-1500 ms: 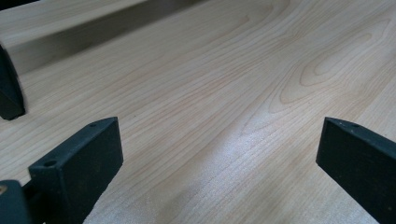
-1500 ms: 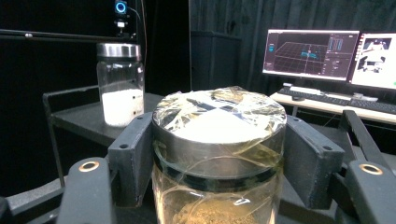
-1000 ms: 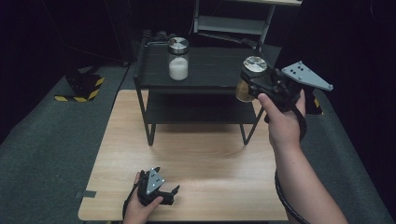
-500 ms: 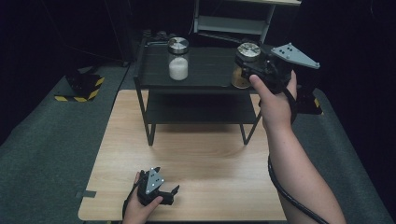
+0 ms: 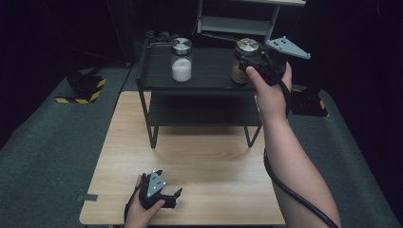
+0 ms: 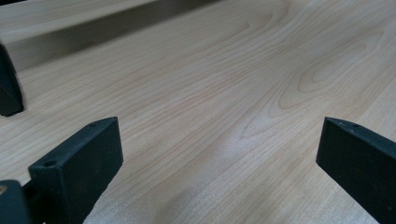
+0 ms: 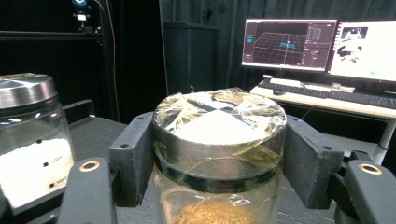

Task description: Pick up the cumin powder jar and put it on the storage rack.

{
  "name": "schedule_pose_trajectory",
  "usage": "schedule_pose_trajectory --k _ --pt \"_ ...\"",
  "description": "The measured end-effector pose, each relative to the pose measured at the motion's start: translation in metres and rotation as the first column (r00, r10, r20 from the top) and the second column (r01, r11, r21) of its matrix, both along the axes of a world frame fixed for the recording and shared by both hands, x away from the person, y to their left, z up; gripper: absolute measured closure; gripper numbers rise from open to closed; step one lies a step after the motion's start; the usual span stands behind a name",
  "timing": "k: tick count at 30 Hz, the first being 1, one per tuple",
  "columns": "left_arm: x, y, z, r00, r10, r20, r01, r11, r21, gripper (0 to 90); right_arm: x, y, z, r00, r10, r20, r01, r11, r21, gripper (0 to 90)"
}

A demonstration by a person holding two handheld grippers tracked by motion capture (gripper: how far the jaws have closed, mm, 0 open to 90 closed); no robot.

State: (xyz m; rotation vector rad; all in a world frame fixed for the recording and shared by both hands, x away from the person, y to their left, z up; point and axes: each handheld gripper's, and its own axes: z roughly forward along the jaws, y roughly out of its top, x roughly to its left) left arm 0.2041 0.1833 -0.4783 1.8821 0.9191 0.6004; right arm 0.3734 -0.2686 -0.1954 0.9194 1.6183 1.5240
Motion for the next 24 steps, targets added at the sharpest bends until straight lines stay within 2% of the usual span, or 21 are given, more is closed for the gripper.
schedule_pose_trajectory --k 9,24 --pt "0.001 0.001 0.0 1.0 0.0 -0.004 0.0 1.0 -0.005 0.9 0.012 0.006 -0.001 0.9999 -0.002 -0.015 0.002 1.0 0.007 33.3" --pt "0.0 0.001 0.0 1.0 -0.003 -0.003 0.003 1.0 -0.003 0.9 0.013 0.006 -0.006 1.0 -0.002 -0.006 0.003 0.9999 0.013 32.9"
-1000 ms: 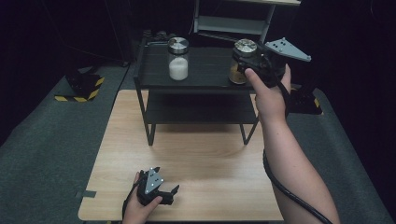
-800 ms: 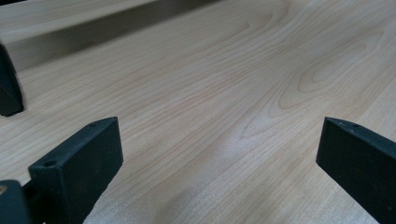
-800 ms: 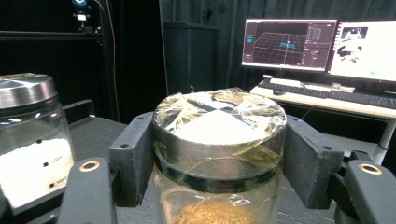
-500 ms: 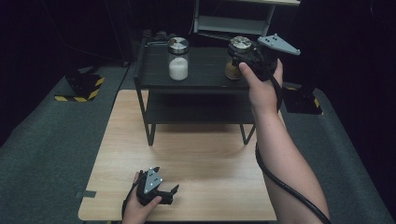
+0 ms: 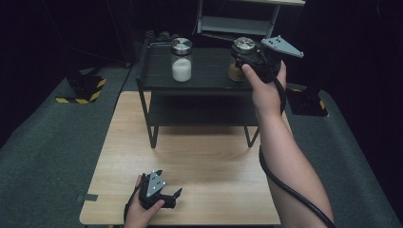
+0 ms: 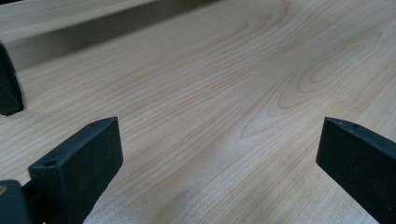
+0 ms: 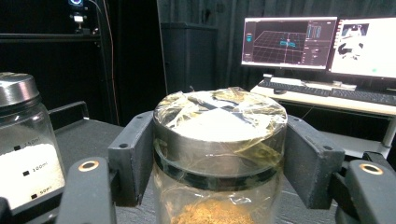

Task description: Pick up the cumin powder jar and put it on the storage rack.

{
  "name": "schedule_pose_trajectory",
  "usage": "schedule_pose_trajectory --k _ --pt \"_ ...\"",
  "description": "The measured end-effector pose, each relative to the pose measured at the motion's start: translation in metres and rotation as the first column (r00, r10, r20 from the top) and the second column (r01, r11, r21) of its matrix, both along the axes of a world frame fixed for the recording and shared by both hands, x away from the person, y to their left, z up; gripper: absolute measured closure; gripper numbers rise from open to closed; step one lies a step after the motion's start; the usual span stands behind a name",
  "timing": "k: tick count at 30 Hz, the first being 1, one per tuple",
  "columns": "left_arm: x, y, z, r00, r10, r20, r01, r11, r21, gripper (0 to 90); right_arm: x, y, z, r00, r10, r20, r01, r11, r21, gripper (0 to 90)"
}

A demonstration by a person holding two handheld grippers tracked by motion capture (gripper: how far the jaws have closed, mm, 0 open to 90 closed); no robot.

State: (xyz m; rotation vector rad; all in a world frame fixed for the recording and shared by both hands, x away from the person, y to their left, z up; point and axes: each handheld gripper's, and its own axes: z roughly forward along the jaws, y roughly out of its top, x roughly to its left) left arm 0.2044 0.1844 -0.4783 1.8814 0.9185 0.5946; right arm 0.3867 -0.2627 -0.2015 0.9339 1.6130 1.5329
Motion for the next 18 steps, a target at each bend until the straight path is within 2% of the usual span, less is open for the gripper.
schedule_pose_trajectory --k 7,11,18 --pt "-0.0003 -0.0005 0.0001 1.0 0.001 0.002 -0.001 1.0 0.003 0.9 -0.0003 0.0011 0.0036 0.9999 -0.003 -0.013 0.003 1.0 -0.006 32.3" --pt "-0.0002 0.0 -0.0001 1.0 0.002 0.0 -0.002 1.0 -0.001 0.8 0.0012 0.0005 0.0074 0.9993 0.001 -0.037 -0.001 1.0 -0.007 28.0" --pt "-0.0001 -0.0001 0.0 1.0 -0.001 0.001 0.001 1.0 0.001 0.9 -0.0009 0.0041 0.0074 0.999 -0.018 -0.04 0.018 0.9998 -0.005 6.2"
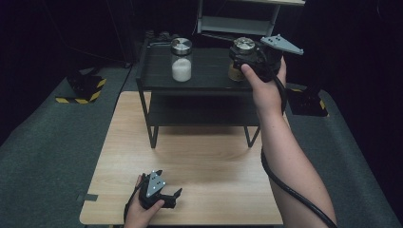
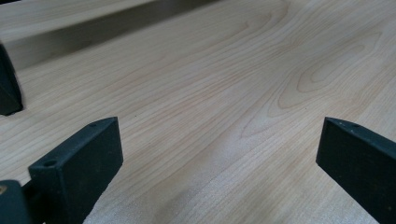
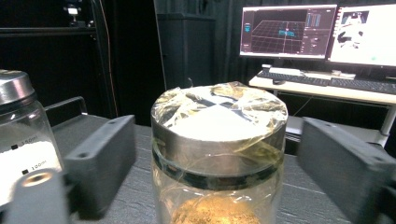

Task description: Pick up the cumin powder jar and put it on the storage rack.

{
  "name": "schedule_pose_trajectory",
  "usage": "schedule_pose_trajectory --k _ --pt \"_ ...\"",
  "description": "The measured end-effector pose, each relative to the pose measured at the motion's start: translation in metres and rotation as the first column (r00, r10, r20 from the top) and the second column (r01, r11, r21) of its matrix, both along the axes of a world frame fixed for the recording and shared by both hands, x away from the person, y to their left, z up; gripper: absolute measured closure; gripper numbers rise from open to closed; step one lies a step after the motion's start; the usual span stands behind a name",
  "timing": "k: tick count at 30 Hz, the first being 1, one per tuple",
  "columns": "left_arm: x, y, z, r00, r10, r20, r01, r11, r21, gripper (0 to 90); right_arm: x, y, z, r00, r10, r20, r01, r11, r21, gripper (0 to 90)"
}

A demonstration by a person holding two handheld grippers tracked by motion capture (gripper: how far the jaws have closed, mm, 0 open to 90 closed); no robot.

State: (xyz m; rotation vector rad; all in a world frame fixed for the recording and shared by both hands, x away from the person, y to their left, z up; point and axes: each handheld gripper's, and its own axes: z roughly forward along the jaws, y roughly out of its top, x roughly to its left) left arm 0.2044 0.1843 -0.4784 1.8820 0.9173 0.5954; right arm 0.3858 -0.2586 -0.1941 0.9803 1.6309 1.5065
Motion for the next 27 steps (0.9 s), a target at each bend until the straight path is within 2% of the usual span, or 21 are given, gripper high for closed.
schedule_pose_trajectory --k 4,10,17,27 --pt "0.0 0.0 0.0 1.0 -0.002 -0.002 0.002 1.0 0.001 0.8 -0.003 -0.001 -0.002 1.0 0.007 0.005 -0.007 0.9998 0.016 0.2" --pt "0.0 -0.001 0.001 1.0 -0.004 0.0 0.004 1.0 0.007 0.9 -0.008 -0.004 -0.005 0.9997 0.023 0.013 -0.023 0.9995 0.021 0.1" --pt "0.001 -0.001 0.001 1.0 -0.003 -0.004 0.003 1.0 0.009 0.8 -0.021 -0.01 -0.009 0.9988 0.044 0.023 -0.045 0.9986 0.028 0.1" --pt "0.001 -0.002 0.001 1.0 -0.001 -0.005 0.001 0.9999 0.01 0.9 -0.04 -0.018 -0.025 0.9961 0.08 0.037 -0.082 0.996 0.037 0.1"
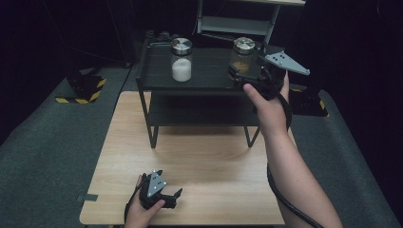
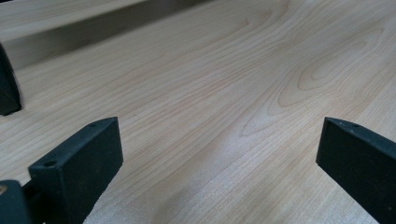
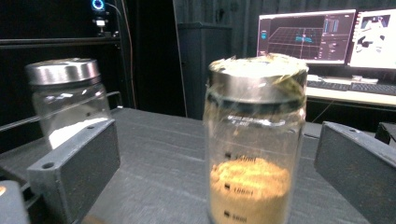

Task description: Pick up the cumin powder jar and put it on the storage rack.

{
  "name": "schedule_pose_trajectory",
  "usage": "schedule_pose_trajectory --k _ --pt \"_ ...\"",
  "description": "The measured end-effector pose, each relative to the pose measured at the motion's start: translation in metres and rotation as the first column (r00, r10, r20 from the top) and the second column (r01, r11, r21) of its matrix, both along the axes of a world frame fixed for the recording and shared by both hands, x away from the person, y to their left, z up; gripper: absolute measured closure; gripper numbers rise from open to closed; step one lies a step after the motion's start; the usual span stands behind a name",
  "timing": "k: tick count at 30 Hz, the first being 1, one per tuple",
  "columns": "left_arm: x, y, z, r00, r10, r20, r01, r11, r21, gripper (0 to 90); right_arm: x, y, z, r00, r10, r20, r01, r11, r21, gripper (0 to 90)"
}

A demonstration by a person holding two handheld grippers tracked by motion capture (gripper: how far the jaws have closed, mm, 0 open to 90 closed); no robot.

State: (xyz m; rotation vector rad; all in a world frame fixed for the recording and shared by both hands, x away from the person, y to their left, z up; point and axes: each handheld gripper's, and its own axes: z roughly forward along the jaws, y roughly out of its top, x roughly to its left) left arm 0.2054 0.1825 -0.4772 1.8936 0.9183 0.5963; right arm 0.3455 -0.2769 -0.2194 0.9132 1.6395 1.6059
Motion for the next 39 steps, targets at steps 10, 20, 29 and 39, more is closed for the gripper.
schedule_pose_trajectory --k 10,20,29,39 --pt "0.0 0.0 0.0 1.0 -0.004 0.003 0.004 1.0 0.005 0.8 -0.02 -0.008 -0.012 0.9991 0.037 0.021 -0.037 0.999 -0.025 0.1" --pt "-0.001 -0.001 0.0 1.0 -0.005 0.006 0.005 1.0 0.007 0.8 -0.041 -0.016 -0.038 0.9977 0.062 0.026 -0.061 0.997 -0.048 0.1" --pt "-0.002 0.0 -0.001 0.9999 -0.004 0.013 0.004 1.0 0.003 0.8 -0.054 -0.024 -0.068 0.9964 0.084 0.007 -0.084 0.9942 -0.068 0.1" --pt "-0.003 0.001 -0.002 0.9999 0.0 0.016 0.0 1.0 -0.008 0.8 -0.068 -0.032 -0.106 0.9955 0.088 -0.036 -0.092 0.9892 -0.115 0.1"
